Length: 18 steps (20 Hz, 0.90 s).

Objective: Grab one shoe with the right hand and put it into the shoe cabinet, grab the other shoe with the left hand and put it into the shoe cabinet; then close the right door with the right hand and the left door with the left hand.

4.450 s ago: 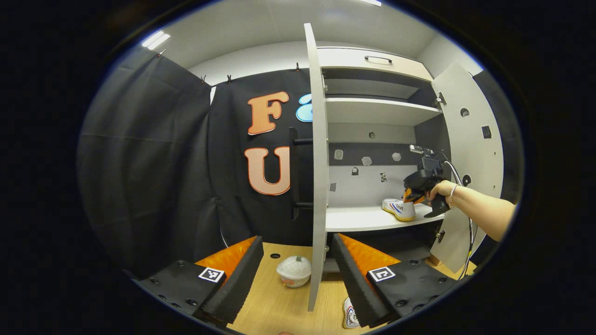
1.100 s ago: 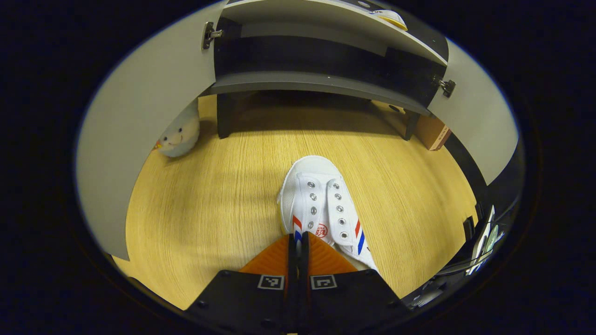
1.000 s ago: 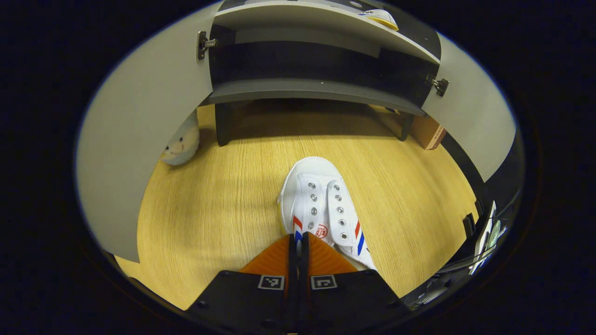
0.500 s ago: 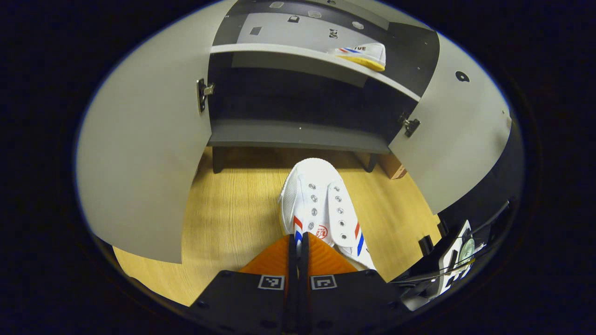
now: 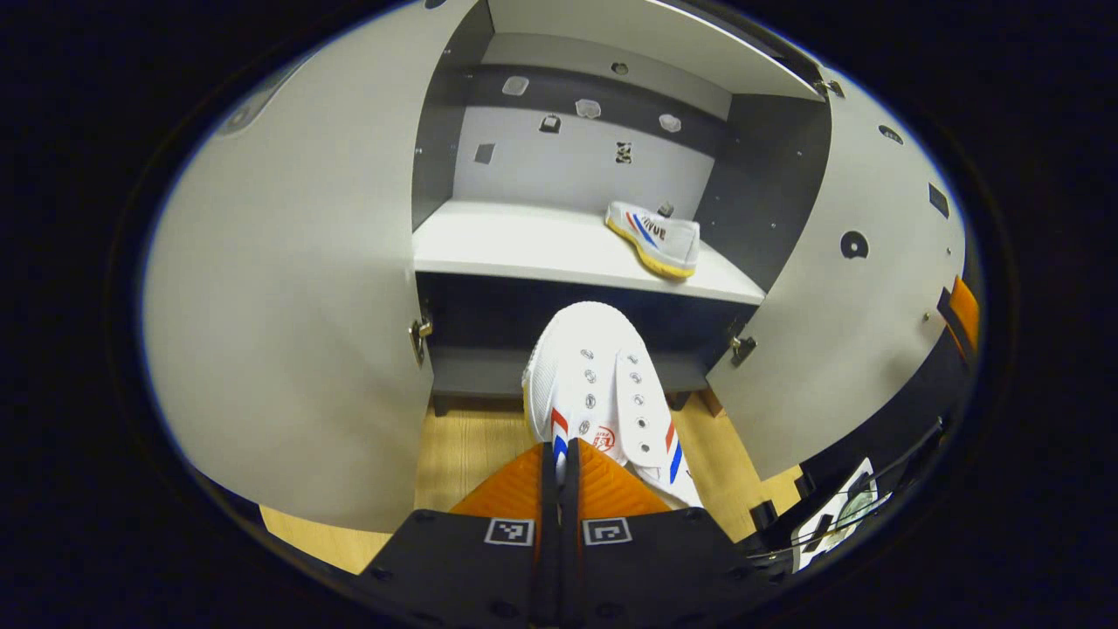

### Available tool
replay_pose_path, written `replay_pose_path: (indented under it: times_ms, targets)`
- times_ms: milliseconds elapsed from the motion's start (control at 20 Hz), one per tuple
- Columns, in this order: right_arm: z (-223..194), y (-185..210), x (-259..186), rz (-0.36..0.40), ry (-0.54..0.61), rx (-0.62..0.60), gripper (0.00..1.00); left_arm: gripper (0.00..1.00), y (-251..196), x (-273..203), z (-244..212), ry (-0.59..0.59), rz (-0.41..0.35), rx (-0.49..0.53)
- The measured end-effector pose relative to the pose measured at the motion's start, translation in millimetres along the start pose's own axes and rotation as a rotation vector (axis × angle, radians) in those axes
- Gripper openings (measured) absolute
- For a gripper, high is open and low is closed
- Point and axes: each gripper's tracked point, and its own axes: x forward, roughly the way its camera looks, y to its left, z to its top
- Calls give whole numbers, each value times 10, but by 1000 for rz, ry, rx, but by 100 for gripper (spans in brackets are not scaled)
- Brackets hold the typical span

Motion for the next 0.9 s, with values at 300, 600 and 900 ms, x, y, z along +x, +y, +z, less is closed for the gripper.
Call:
replay_pose_path:
  times_ms: [300,600,900]
  targets:
    - [38,-15,-33,14,-18,-16,92,6,-110,80,1040,-96,-15,9]
    - [-1,-107,-54,-12,-13,-10,92,6,-146,472,1735,-116,-14,4]
    - [14,-166,-37,-35,-21,6,92,6,-130,1195,2021,-74,-16,-8]
